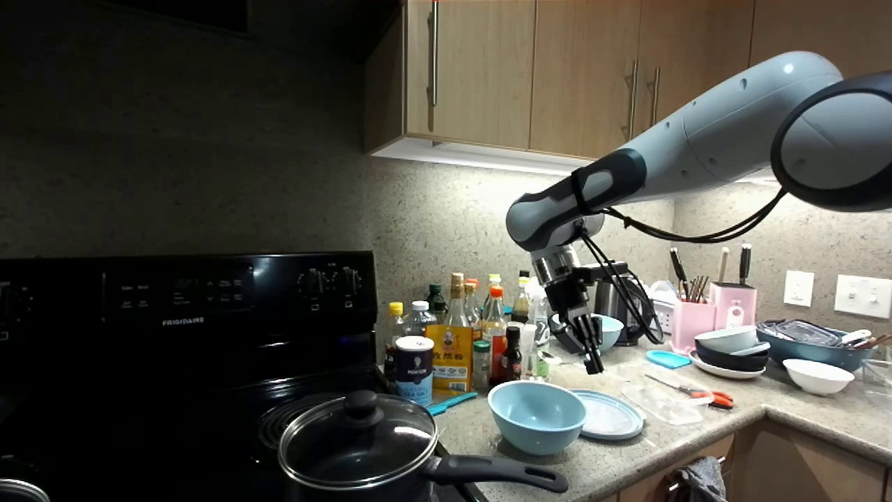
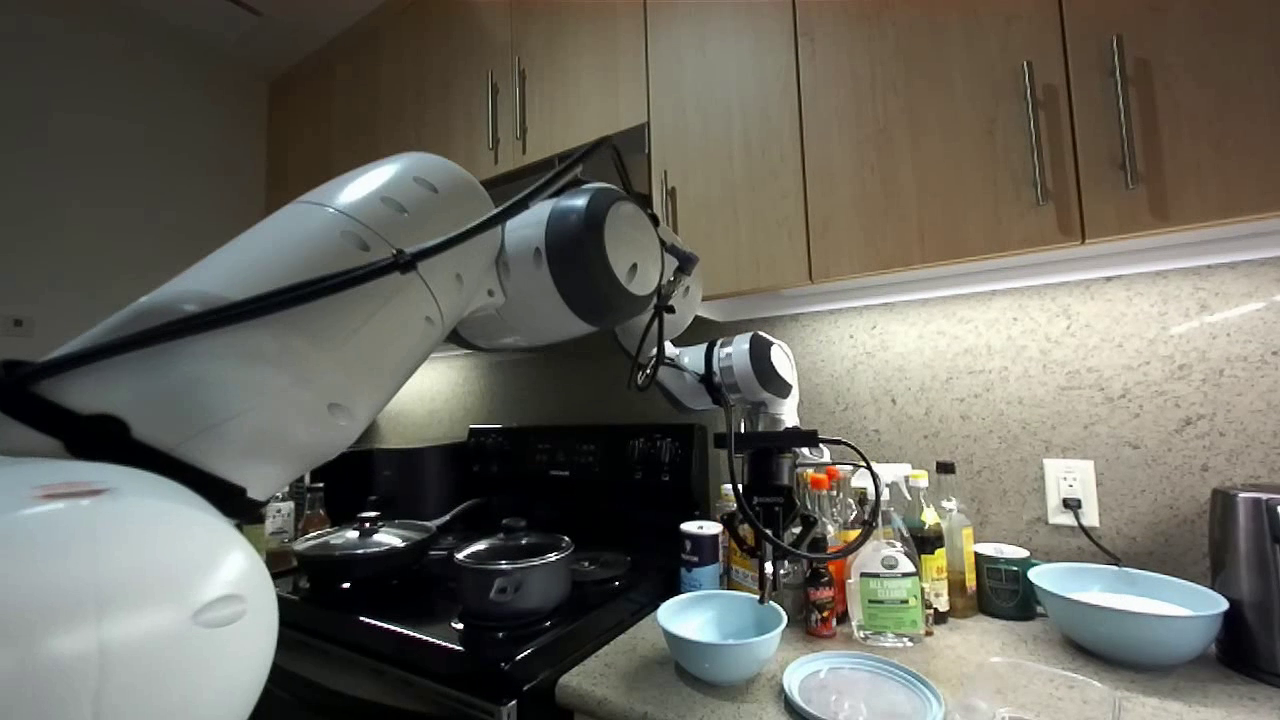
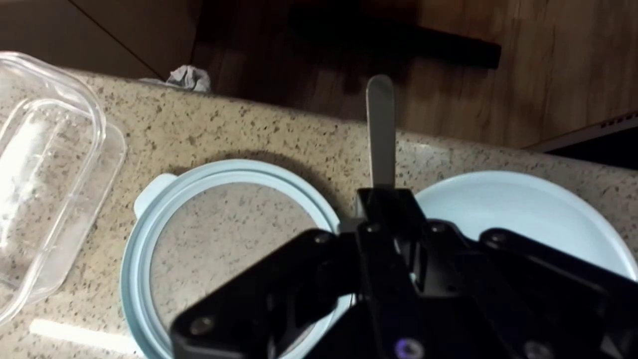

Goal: Put the silver spoon inside the bowl on the left.

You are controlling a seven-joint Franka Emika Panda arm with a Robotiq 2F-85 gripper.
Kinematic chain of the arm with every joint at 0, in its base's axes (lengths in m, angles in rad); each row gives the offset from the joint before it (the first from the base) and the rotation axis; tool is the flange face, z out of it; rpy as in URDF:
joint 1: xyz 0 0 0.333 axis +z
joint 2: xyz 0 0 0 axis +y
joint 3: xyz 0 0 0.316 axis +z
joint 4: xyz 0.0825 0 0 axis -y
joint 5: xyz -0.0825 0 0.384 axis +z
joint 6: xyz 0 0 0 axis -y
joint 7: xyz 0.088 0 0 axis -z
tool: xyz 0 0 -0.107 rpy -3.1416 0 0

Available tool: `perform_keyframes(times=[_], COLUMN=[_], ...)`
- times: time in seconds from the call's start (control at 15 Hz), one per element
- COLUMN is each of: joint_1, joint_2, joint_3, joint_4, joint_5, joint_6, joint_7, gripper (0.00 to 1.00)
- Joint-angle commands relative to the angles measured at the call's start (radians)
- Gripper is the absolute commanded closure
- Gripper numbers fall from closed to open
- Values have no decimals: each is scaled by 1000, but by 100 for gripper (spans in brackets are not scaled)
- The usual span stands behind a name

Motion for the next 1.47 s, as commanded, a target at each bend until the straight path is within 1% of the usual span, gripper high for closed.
perform_keyframes(times=[0.0, 0.2, 0.27, 0.47, 0.67, 0.93, 1.4], joint_1=[-19, -25, -12, 37, 61, 89, 85], joint_2=[-18, -49, -56, -43, 14, 109, 252], joint_3=[28, 29, 30, 52, 79, 89, 70], joint_4=[-31, -79, -90, -89, -35, 63, 257], joint_5=[-14, -13, -27, -95, -122, -146, -178], joint_6=[-2, 1, 5, -19, -68, -142, -146], joint_7=[8, 7, 10, -12, -28, -33, -54], gripper=[89, 89, 97, 97, 97, 97, 97])
